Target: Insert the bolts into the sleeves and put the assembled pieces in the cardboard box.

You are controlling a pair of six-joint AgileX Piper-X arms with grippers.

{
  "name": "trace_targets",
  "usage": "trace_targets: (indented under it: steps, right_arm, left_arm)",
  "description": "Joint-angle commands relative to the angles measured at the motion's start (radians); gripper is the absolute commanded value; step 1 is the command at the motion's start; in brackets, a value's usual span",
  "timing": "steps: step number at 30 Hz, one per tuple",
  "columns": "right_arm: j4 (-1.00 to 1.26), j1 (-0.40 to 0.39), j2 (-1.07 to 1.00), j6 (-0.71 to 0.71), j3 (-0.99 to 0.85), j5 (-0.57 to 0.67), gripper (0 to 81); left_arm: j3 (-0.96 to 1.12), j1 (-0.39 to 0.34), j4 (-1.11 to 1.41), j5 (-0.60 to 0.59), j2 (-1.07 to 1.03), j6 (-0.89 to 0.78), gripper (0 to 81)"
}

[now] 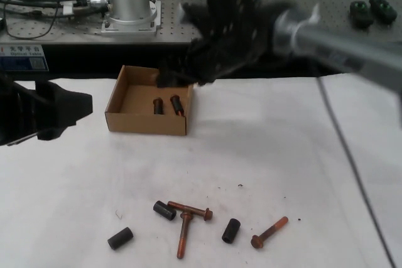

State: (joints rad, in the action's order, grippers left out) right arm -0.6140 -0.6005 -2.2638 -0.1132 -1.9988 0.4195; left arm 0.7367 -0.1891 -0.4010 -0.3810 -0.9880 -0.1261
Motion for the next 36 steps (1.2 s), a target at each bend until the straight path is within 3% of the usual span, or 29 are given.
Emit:
trace_targets:
  steps: [1,6,11,22,28,36]
  right_arm:
    - [-0.144,0.013,0.126,0.161,0.033,-0.059,32.6]
    - [-0.158,0.016,0.316,0.174,0.223,-0.096,31.3]
    - [-0.105,0.016,0.526,0.141,0.468,-0.158,31.3]
    - [0.317,0.016,0.928,-0.146,1.07,-0.209,31.3]
    - [0.326,0.016,0.944,-0.148,1.171,-0.228,31.3]
    - [0.323,0.016,0.944,-0.148,1.179,-0.228,31.3]
  left_arm:
    - [0.02,-0.001,0.014,0.065,-0.017,-0.058,44.1]
    - [0.059,-0.086,-0.026,0.137,-0.123,-0.08,44.1]
    - [0.137,-0.22,-0.092,0.222,-0.286,-0.218,44.1]
    - [0.189,-0.38,-0.105,0.265,-0.53,-0.452,44.1]
    - [0.194,-0.468,-0.118,0.265,-0.62,-0.544,38.6]
    - [0.214,-0.494,-0.124,0.265,-0.697,-0.573,38.6]
